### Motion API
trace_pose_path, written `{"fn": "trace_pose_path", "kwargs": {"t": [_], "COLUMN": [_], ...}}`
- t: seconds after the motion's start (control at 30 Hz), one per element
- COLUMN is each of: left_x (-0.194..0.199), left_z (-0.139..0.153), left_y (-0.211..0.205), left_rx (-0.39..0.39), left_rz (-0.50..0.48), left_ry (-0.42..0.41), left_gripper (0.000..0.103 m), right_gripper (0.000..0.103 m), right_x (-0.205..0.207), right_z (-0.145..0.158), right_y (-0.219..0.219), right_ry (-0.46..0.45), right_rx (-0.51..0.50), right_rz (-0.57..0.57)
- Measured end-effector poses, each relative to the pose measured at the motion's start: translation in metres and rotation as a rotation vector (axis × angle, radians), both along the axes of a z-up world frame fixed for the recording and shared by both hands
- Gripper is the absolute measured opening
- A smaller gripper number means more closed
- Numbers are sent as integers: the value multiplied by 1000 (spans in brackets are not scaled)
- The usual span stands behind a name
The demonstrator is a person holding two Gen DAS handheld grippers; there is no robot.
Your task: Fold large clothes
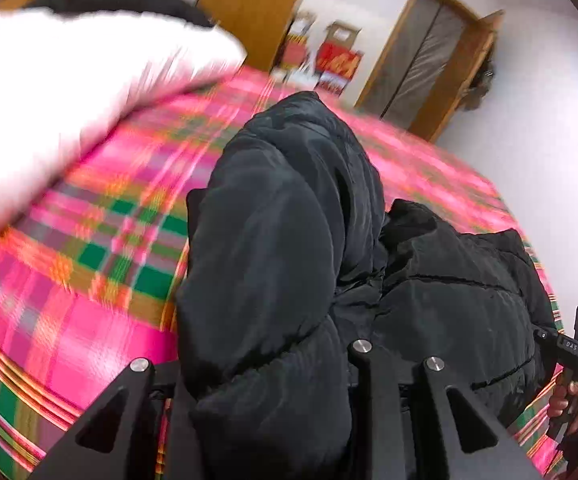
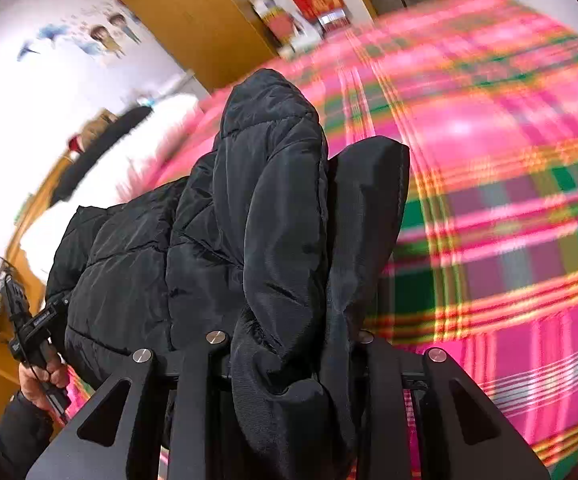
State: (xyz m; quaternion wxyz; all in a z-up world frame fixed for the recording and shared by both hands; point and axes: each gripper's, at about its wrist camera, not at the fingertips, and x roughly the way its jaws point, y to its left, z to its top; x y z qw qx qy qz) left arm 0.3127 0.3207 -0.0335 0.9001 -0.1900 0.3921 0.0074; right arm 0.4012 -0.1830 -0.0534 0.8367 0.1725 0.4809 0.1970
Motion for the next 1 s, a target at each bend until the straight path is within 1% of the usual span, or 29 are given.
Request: {"fn": "trace_pose_path", "kwargs": {"t": [0.03,0.07,0.1,0.13,0.17,0.2,0.23,0.3,0.33,0.4,0.47,0.5,0.53,0.6,0.63,0.7,0.77,0.8,0.87,0.93,1.0], "left_x": [-1,-3,-5,-6,-7,-8,-8,-11,-12,-20,-31,-37,-40,-45,-46,-41,-24,-11,12,43,70], "left_z": [-13,-26,-34,-40,-45,-48,-49,-45,-43,-35,-24,-18,-14,0,7,21,32,35,34,24,7], "left_y": [3,8,12,16,19,21,23,25,29,34,41,45,48,56,61,64,58,49,32,20,15], "left_rx": [-13,-48,-77,-101,-120,-137,-152,-180,-180,-184,-171,-167,-153,-109,-106,-84,-51,-22,10,47,83], "left_rz": [10,22,34,44,52,60,65,67,66,60,60,58,64,101,119,145,118,97,59,52,57], "left_ry": [10,10,6,3,2,4,8,21,28,35,26,14,1,-32,-52,-84,-109,-117,-117,-83,-46], "left_gripper": [33,35,40,47,50,55,57,60,61,61,61,64,69,71,72,72,72,72,72,72,72], "right_gripper": [33,39,42,50,55,58,61,63,63,63,63,63,63,63,63,63,63,63,63,63,63], "right_x": [1,1,2,3,4,4,4,0,-2,-11,-20,-22,-24,-25,-25,-22,-11,-6,12,32,49], "right_z": [-11,-19,-22,-25,-27,-27,-26,-18,-12,2,15,20,25,37,43,52,61,63,61,53,38], "right_y": [-4,-8,-10,-13,-14,-16,-18,-21,-23,-24,-25,-26,-26,-29,-30,-26,-8,-1,19,38,49], "right_ry": [17,29,38,45,51,59,69,77,74,50,23,11,-3,-41,-64,-104,-149,-163,-179,-172,-143], "right_rx": [19,47,60,62,59,56,59,54,43,-3,-53,-64,-81,-132,-154,-164,-179,-187,-192,-220,-255], "right_rz": [-9,-16,-18,-17,-16,-19,-23,-24,-21,-12,-9,-10,-19,-57,-83,-100,-84,-74,-37,-15,-2]}}
